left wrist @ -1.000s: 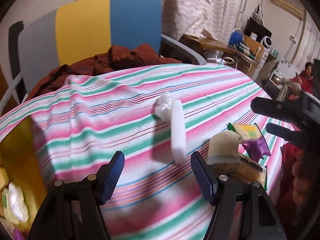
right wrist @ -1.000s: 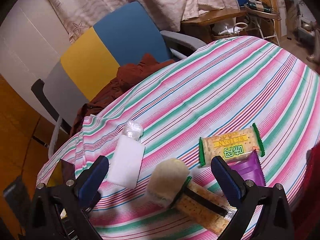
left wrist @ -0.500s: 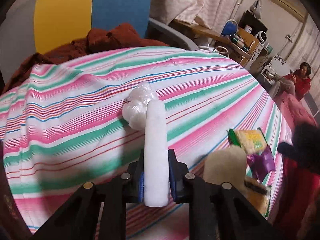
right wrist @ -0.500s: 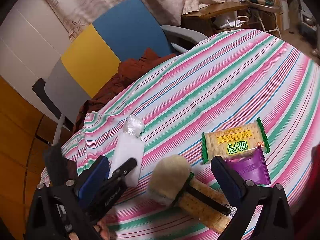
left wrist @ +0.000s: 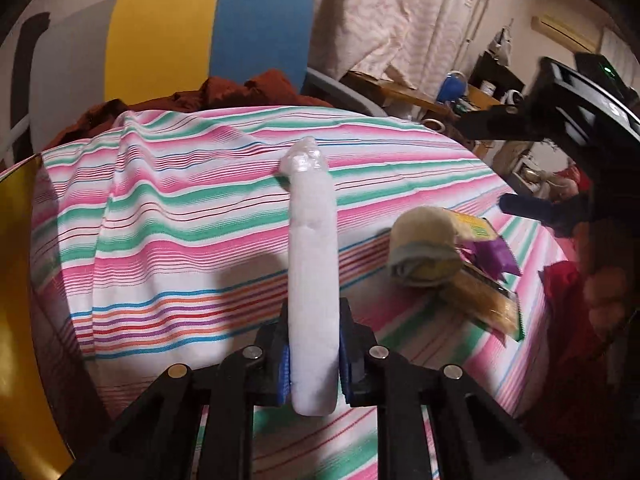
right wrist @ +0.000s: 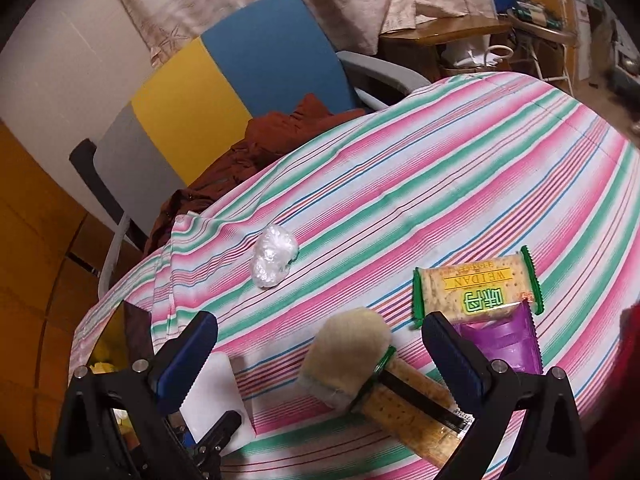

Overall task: Organize objects
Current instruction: 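Grasp the white foam block with the left tool, then grasp the clear plastic-wrapped ball with the right tool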

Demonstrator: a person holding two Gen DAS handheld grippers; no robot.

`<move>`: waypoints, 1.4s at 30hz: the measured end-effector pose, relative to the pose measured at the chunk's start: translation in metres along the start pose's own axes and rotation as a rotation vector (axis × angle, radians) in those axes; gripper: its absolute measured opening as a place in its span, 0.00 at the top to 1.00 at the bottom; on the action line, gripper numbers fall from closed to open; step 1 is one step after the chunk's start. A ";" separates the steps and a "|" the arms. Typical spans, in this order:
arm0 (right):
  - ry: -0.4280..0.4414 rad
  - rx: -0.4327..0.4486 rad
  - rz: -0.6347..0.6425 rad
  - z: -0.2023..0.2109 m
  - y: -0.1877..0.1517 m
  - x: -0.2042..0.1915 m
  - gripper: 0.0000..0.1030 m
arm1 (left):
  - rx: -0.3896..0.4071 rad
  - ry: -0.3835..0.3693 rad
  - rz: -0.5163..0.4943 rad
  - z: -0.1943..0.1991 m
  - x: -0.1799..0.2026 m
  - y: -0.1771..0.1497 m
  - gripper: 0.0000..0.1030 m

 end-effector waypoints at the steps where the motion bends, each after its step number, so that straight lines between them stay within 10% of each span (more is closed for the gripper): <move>1: -0.003 -0.007 0.010 -0.002 0.000 -0.002 0.00 | 0.002 -0.001 -0.009 0.001 0.002 0.000 0.84; 11: -0.031 -0.135 0.110 -0.049 0.032 -0.044 0.24 | 0.026 -0.021 -0.011 0.022 -0.005 -0.013 0.84; 24: -0.018 -0.231 0.080 -0.146 0.076 -0.042 0.31 | 0.013 -0.069 -0.029 0.026 -0.002 -0.029 0.84; 27: -0.020 -0.242 0.118 -0.144 0.075 -0.043 0.67 | 0.002 -0.066 -0.027 0.022 0.001 -0.030 0.84; 42: 0.035 -0.156 0.343 -0.093 0.048 -0.096 0.69 | 0.118 -0.033 -0.023 0.098 -0.004 -0.033 0.83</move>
Point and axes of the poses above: each gripper's, at about its wrist camera, not at the fingertips, and z roughly against the way its jaws point, x to its right, y to its top, the point moved 4 cm from there along -z, roughly the way its jaws point, and after that the axes turned 13 degrees about -x, right-handed, at the moved point
